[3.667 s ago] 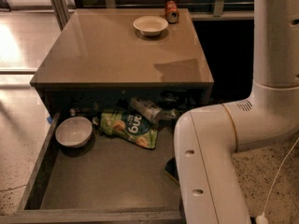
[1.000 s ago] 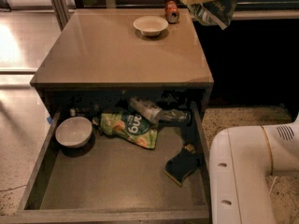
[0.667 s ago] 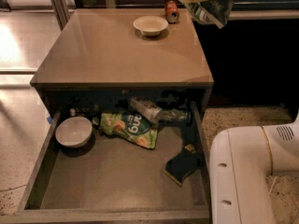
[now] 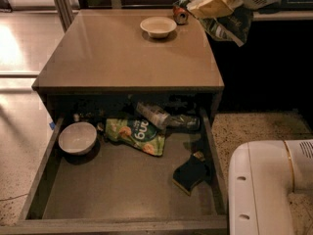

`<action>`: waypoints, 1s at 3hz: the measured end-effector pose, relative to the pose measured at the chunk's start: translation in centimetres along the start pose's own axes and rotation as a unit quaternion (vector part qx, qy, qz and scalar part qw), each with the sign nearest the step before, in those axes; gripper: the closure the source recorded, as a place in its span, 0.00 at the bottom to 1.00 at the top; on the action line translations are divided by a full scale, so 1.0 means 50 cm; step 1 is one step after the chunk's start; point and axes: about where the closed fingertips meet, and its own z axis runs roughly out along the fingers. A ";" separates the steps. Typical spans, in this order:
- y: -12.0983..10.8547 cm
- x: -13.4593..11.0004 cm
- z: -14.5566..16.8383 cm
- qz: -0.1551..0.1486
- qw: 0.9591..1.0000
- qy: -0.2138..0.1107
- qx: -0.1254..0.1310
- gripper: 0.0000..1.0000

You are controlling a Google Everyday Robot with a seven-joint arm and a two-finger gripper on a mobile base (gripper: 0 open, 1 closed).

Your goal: Place green jalapeno chip bag into top drawer

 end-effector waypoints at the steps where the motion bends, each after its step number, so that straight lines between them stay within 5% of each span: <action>1: 0.058 0.017 -0.041 0.013 1.000 -0.001 -0.004 1.00; 3: 0.152 0.047 -0.108 0.042 0.999 -0.004 -0.015 1.00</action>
Offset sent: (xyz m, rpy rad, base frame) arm -0.1095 -0.0443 -0.0499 -0.0050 0.1261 -0.0325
